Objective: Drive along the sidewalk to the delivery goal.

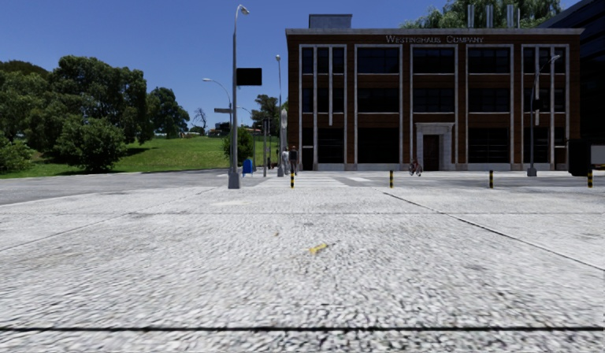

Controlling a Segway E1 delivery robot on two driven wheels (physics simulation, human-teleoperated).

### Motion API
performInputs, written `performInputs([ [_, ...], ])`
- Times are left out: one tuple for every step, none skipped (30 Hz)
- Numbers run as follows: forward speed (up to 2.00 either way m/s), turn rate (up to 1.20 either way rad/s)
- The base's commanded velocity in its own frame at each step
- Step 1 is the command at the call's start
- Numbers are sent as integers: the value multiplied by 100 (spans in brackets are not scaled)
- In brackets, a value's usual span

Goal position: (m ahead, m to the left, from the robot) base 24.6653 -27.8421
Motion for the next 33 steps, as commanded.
performInputs([
  [200,0],
  [200,0],
  [200,0],
  [200,0],
  [200,0],
  [200,0],
  [200,0],
  [200,0],
  [200,0],
  [200,0],
  [200,0],
  [200,0],
  [200,0],
  [200,0],
  [200,0],
  [200,0],
  [200,0],
  [200,0],
  [200,0],
  [200,0],
  [200,0],
  [200,0],
  [200,0],
  [200,0],
  [200,0],
  [200,0],
  [200,0],
  [200,0],
  [200,0],
  [200,0],
  [200,0],
  [200,0],
  [200,0],
])
